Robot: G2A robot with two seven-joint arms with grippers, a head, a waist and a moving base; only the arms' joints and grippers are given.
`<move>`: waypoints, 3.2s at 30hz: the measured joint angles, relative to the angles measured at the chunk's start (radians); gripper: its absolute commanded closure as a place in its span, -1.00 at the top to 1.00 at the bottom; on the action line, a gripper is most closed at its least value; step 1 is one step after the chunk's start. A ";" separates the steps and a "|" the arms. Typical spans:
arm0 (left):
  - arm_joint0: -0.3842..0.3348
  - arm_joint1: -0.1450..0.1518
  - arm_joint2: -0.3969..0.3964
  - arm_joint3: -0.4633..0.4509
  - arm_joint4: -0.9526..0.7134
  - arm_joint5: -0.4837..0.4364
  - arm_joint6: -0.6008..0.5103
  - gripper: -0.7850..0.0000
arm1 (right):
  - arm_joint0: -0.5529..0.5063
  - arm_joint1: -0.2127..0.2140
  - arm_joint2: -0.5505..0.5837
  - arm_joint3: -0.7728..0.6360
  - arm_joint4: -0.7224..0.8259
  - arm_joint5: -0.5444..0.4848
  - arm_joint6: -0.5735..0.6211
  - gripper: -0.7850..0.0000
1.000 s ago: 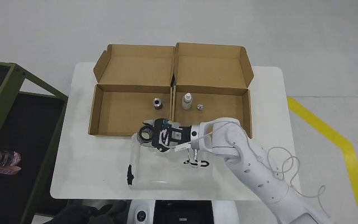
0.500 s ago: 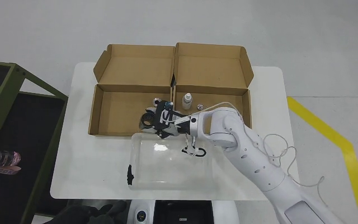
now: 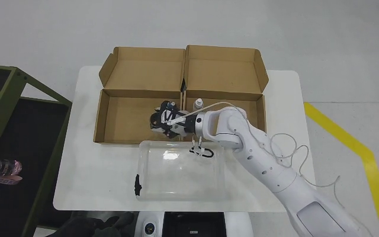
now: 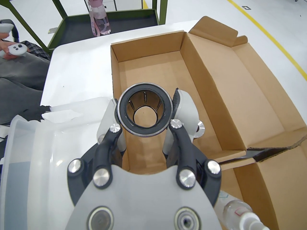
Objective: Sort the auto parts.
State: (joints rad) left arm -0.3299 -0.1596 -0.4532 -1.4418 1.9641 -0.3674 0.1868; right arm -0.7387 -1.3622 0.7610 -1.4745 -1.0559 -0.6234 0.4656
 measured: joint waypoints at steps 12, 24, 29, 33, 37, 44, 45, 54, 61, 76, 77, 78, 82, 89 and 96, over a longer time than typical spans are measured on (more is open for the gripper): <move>0.000 0.000 0.000 0.000 0.000 0.000 0.000 1.00 | 0.059 -0.028 -0.070 0.072 -0.111 0.026 0.031 -1.00; 0.000 0.000 0.000 0.000 0.000 0.000 0.000 1.00 | 0.101 -0.055 -0.118 0.150 -0.183 0.030 0.054 -1.00; 0.000 0.000 0.000 0.000 0.000 0.000 0.000 1.00 | 0.109 -0.064 -0.126 0.173 -0.200 0.032 0.057 -1.00; 0.000 0.000 0.000 0.000 0.000 0.000 0.000 1.00 | 0.112 -0.068 -0.131 0.187 -0.214 0.027 0.065 -0.97; 0.000 0.000 0.000 0.000 0.000 0.000 0.000 1.00 | 0.114 -0.073 -0.133 0.199 -0.224 0.021 0.072 -0.89; 0.000 0.000 0.000 0.000 0.000 0.000 0.000 1.00 | 0.117 -0.081 -0.136 0.214 -0.229 0.009 0.079 -0.59; 0.000 0.000 0.000 0.000 0.000 0.000 0.000 1.00 | 0.117 -0.082 -0.136 0.216 -0.228 0.008 0.080 -0.48; 0.000 0.000 0.000 0.000 0.000 0.000 0.000 1.00 | 0.120 -0.091 -0.133 0.229 -0.233 0.002 0.096 -0.05; 0.000 0.000 0.000 0.000 0.000 0.000 0.000 1.00 | 0.119 -0.095 -0.125 0.230 -0.240 -0.002 0.103 0.19; 0.000 0.000 0.000 0.000 0.000 0.000 0.000 1.00 | 0.090 -0.083 -0.051 0.094 -0.214 -0.021 0.087 0.19; 0.000 0.000 0.000 0.000 0.000 0.000 0.000 1.00 | 0.083 -0.080 -0.041 0.077 -0.212 -0.022 0.084 0.19; 0.000 0.000 0.000 0.000 0.000 0.000 0.000 1.00 | 0.078 -0.078 -0.033 0.064 -0.208 -0.024 0.082 0.18; 0.000 0.000 0.000 0.000 0.000 0.000 0.000 1.00 | 0.044 -0.065 0.009 -0.004 -0.195 -0.030 0.072 0.25; 0.000 0.000 0.000 0.000 0.000 0.000 0.000 1.00 | -0.062 -0.031 0.098 -0.163 -0.210 -0.046 0.070 0.30; 0.000 0.000 0.000 0.000 0.000 0.000 0.000 1.00 | -0.192 0.004 0.193 -0.309 -0.237 -0.070 0.053 0.38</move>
State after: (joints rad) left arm -0.3299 -0.1596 -0.4532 -1.4418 1.9641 -0.3674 0.1868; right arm -0.9312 -1.3580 0.9542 -1.7839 -1.2928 -0.6933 0.5188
